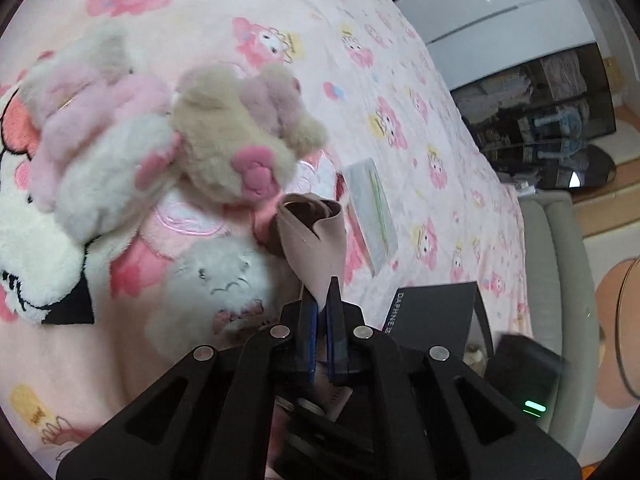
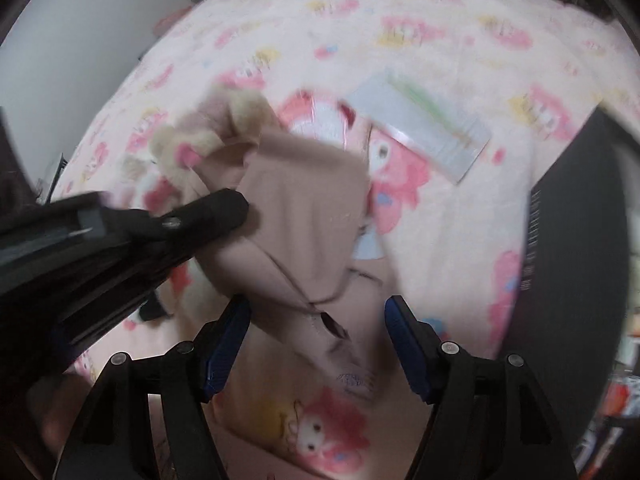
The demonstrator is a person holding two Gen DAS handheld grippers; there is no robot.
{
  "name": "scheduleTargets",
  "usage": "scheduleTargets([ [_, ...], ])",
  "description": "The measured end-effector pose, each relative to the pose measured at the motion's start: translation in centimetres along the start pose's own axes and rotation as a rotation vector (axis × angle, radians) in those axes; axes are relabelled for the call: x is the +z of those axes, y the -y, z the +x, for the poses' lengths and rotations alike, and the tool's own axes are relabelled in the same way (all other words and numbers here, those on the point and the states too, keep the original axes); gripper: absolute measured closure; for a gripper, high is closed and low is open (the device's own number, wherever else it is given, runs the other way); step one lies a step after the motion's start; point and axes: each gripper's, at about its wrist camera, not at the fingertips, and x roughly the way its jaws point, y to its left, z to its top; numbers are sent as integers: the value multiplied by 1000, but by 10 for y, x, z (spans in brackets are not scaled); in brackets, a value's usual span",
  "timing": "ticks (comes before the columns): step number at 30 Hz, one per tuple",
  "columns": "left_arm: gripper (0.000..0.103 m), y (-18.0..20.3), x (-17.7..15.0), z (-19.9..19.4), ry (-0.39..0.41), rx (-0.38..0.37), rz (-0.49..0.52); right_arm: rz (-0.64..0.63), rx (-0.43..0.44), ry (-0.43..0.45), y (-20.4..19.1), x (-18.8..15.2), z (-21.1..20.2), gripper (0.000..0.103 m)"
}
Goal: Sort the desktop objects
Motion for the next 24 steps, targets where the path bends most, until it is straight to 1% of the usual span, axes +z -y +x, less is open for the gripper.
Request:
scheduleTargets([
  [1, 102, 6, 0, 3, 2, -10, 16, 5, 2, -26, 1, 0, 10, 38],
  [2, 102, 9, 0, 3, 0, -29, 34, 15, 0, -42, 3, -1, 17, 47],
  [3, 102, 14, 0, 8, -11, -64, 64, 25, -13, -43, 4, -3, 16, 78],
  [4, 102, 18, -2, 8, -29, -101, 95, 29, -15, -33, 5, -5, 11, 91],
  [6, 102, 32, -11, 8, -72, -189, 161, 29, 23, 25, 7, -9, -13, 96],
  [7, 102, 43, -18, 5, -86, -228, 205, 34, 33, 48, 9, -11, -26, 97],
  [10, 102, 73, -34, -8, -77, -277, 300, 36, 25, 164, 21, -17, -79, 98],
  [11, 102, 86, -39, -14, -95, -316, 321, 44, 19, 208, 28, -22, -97, 98],
  [13, 102, 119, -46, -9, -123, -369, 367, 74, 13, 268, 46, -30, -128, 98],
  [14, 102, 142, -53, -12, -133, -381, 416, 87, 7, 302, 56, -36, -145, 99],
  [17, 102, 203, -72, -11, -166, -389, 545, 116, -46, 400, 89, -55, -187, 99],
  [19, 102, 236, -85, -3, -195, -404, 616, 131, -71, 438, 113, -64, -208, 99],
  [20, 102, 254, -93, 5, -214, -400, 648, 146, -83, 455, 129, -70, -218, 99],
  [22, 101, 274, -107, 24, -245, -362, 677, 179, -121, 477, 156, -76, -226, 99],
  [24, 101, 284, -122, 40, -247, -295, 712, 212, -149, 485, 190, -84, -227, 99],
])
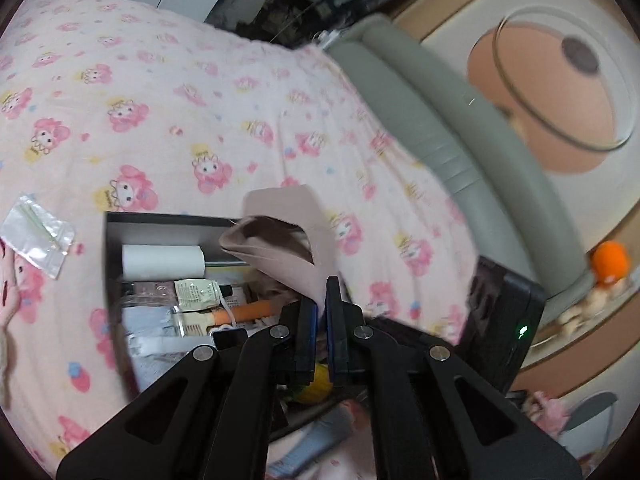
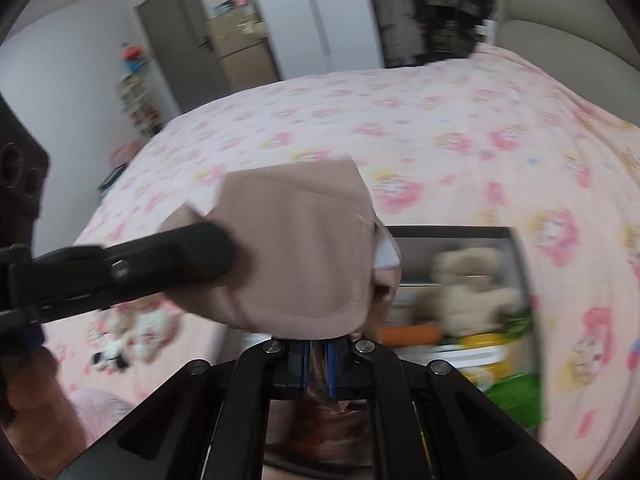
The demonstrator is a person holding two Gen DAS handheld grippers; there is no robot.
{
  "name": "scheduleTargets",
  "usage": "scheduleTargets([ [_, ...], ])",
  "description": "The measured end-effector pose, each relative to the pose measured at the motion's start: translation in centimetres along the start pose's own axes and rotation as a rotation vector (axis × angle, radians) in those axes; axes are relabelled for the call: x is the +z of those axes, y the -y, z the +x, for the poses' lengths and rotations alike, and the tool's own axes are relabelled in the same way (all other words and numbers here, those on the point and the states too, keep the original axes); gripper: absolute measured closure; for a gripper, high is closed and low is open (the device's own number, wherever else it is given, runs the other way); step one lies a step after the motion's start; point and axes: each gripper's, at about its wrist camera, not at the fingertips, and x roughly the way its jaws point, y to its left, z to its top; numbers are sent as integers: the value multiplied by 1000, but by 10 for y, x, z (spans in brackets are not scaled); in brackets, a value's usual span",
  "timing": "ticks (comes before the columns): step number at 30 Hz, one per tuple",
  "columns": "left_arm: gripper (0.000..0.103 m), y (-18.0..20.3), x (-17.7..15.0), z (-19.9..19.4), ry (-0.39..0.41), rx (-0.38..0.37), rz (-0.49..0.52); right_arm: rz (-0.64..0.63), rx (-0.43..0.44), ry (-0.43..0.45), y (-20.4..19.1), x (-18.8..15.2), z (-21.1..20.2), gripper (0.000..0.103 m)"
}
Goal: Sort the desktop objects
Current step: 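Carry the brown pouch into the black box and open the left gripper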
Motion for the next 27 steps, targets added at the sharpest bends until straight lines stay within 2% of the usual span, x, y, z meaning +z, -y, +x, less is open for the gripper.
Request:
scheduleTargets([
  [2, 100, -2, -4, 26, -37, 85, 8, 36, 11, 11, 35, -9, 5, 98],
  [5, 100, -16, -6, 66, -108, 168, -18, 181, 57, -42, 66, -16, 24, 98],
  [8, 100, -26, -9, 96, -170, 268, -12, 248, -34, -101, 78, -10, 44, 98],
  [10, 98, -31, -10, 106, -182, 321, -8, 296, -9, -136, 84, -3, 53, 98],
  [12, 97, -33, -9, 110, -179, 374, 6, 290, -7, -160, 84, -2, 58, 95],
  [14, 97, -31, -4, 112, -163, 422, 29, 231, -33, -188, 79, -2, 64, 92],
  [16, 96, -28, 1, 109, -137, 469, 43, 189, 3, -153, 79, 1, 58, 91],
  [19, 90, -32, 7, 109, -122, 480, 19, 224, 40, -59, 96, 2, 33, 86],
  [21, 86, -32, 3, 107, -131, 469, 2, 287, 21, -21, 109, 3, 25, 84],
  [24, 86, -30, -14, 93, -132, 422, -3, 353, -26, -58, 123, 1, 30, 83],
  [27, 86, -31, -27, 82, -128, 389, 4, 402, 36, -91, 132, -9, 33, 83],
])
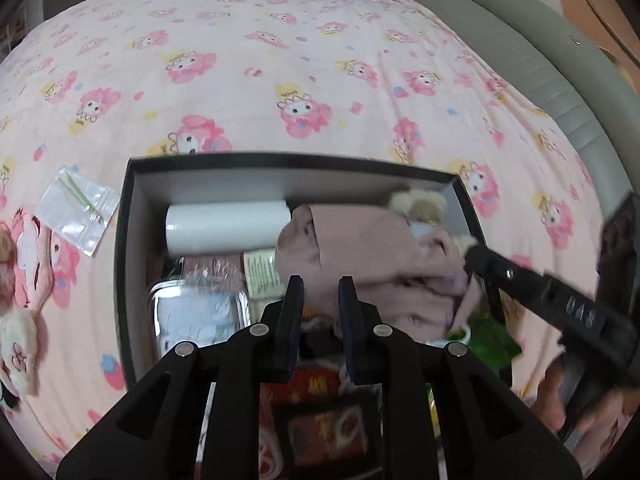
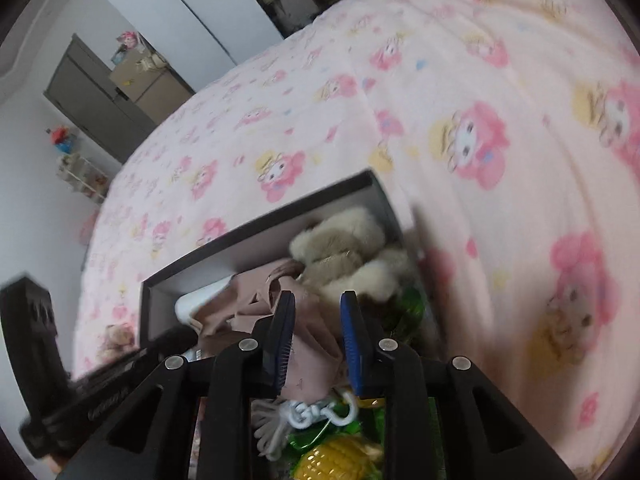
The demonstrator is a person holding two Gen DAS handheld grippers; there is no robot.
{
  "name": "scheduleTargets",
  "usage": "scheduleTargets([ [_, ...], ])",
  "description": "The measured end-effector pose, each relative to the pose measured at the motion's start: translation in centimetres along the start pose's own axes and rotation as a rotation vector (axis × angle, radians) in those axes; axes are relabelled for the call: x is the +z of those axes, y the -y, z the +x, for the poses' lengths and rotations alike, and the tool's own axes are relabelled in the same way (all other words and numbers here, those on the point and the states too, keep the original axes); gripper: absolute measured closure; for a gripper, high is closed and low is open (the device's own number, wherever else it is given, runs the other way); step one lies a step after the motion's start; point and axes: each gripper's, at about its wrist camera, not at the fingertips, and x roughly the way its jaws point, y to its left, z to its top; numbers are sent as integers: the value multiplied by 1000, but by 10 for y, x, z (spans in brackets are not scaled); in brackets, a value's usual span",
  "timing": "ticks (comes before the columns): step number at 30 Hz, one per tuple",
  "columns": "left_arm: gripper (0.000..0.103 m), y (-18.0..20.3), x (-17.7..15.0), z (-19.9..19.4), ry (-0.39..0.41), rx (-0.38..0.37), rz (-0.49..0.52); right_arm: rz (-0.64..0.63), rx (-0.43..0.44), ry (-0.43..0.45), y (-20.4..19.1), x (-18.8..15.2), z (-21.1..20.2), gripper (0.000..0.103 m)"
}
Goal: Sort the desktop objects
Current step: 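Carry the brown pouch into the black box and open the left gripper, then withdraw both grippers from the box toward the clear zip bag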
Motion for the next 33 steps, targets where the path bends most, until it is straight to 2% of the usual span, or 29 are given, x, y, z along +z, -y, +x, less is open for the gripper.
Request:
scheduleTargets([
  [2, 86, 2, -1, 0, -1, 11, 21, 25, 50, -8, -1, 0, 1, 83],
  [4, 87, 7, 1, 0, -5, 8, 29, 3, 55, 0, -8, -1, -3, 83],
  [8, 87, 20, 4, 5, 9, -80, 35, -58, -43, 19, -17, -6, -4, 83],
  [10, 87, 28, 7, 20, -24, -115, 37, -35, -82, 49, -12, -6, -9, 83],
  [12, 87, 37, 11, 43, -86, -153, 61, -1, -81, 101, -5, -4, -18, 83],
  [13, 86, 40, 15, 56, -119, -138, 88, 19, -63, 131, -1, -2, -24, 83],
  [15, 87, 42, 28, 76, -163, 19, 129, 28, -33, 147, 1, -2, -28, 83],
  [16, 87, 40, 34, 76, -154, 56, 126, 23, -16, 135, 1, -2, -25, 83],
  [20, 87, 39, 40, 35, -49, -69, 73, 10, 8, -12, -3, -7, 4, 83],
  [23, 87, 41, 35, 11, 36, -48, 64, 35, 61, -131, -4, -10, 25, 83],
  [25, 87, 43, 34, 2, 74, -79, 82, 4, 83, -225, -12, -14, 40, 83],
  [26, 86, 43, 32, 0, 83, -100, 95, -12, 80, -242, -15, -15, 44, 83],
  [29, 86, 44, 28, 10, 53, -133, 114, -22, 49, -179, -15, -11, 34, 83],
  [31, 86, 43, 30, 31, -21, -128, 100, -6, 26, -99, -9, -6, 19, 83],
  [33, 87, 41, 27, 56, -91, -96, 71, 8, -42, -19, -2, -2, 6, 83],
])
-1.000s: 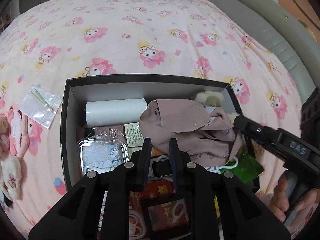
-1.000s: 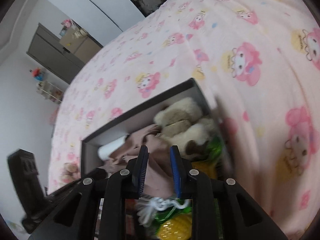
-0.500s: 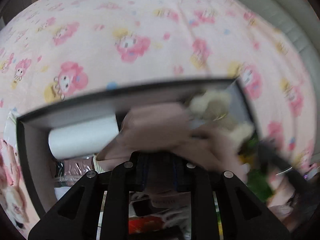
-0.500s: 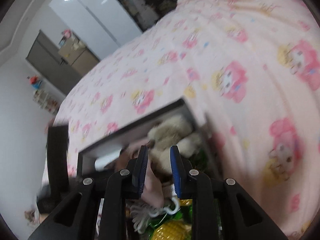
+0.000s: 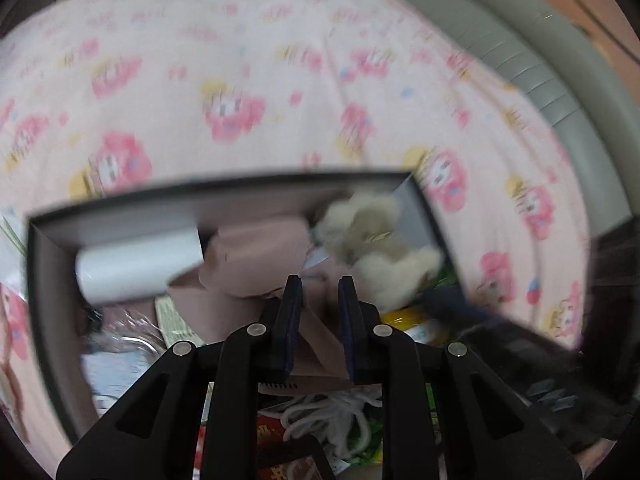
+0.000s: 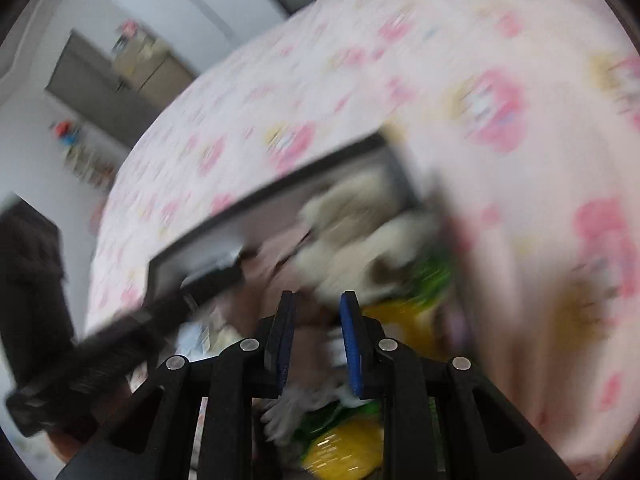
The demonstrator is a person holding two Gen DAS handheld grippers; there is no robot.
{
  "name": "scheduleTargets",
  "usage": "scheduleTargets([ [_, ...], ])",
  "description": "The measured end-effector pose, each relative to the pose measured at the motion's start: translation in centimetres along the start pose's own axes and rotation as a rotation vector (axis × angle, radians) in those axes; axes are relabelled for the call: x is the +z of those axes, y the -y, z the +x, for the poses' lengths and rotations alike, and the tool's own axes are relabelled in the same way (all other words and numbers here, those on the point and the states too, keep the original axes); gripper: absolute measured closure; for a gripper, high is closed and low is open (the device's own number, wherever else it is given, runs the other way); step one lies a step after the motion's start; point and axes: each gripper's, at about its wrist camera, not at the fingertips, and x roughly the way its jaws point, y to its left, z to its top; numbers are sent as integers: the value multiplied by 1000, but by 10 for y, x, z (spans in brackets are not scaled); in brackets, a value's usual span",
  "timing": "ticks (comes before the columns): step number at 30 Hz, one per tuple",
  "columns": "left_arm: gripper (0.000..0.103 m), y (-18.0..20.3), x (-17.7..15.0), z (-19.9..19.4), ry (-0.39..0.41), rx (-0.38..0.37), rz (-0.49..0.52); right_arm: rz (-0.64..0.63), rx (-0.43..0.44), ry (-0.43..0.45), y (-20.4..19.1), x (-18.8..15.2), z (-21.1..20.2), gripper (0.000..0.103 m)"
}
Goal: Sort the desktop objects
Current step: 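Withdraw both grippers from the box toward the clear zip bag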
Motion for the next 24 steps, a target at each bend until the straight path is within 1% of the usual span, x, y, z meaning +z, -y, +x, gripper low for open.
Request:
scheduleTargets([
  [2, 87, -4, -1, 16, -32, 64, -26, -9, -66, 40, 3, 1, -4, 83],
  [4, 88, -5, -1, 23, -44, 66, -35, -32, -77, 28, 1, -2, 0, 83],
  [5, 88, -5, -1, 19, -34, 53, -44, -40, -67, 6, -1, -3, 5, 83],
  [8, 87, -2, -7, -4, 25, -39, -59, -48, -1, -64, -3, -7, 12, 83],
  [9, 87, 0, -11, -14, 46, -53, -56, -63, 13, -87, -7, -9, 14, 83],
  [10, 87, 1, -14, -17, 50, -55, -53, -80, 15, -106, -10, -11, 16, 83],
  [11, 87, 2, -19, -19, 43, -56, -50, -100, 23, -139, -13, -15, 20, 83],
  [13, 86, -1, -24, -14, 14, -53, -63, -97, 74, -222, -15, -25, 32, 83],
  [15, 85, -12, -24, -3, -24, -59, -106, -108, 41, -235, -13, -28, 40, 83],
  [17, 85, -23, -24, -1, -39, -77, -160, -111, 32, -223, -13, -30, 39, 83],
  [19, 85, -23, -28, -17, 2, -119, -159, -113, 38, -188, -14, -33, 25, 83],
  [20, 85, -18, -33, -32, 36, -135, -132, -121, 30, -158, -14, -36, 12, 83],
  [21, 84, -14, -39, -45, 58, -133, -103, -134, 26, -123, -15, -38, 0, 83],
  [22, 80, -10, -45, -57, 78, -123, -78, -149, 21, -84, -19, -40, -13, 83],
  [24, 73, -2, -61, -84, 120, -104, -29, -193, -18, -9, -26, -44, -38, 83],
])
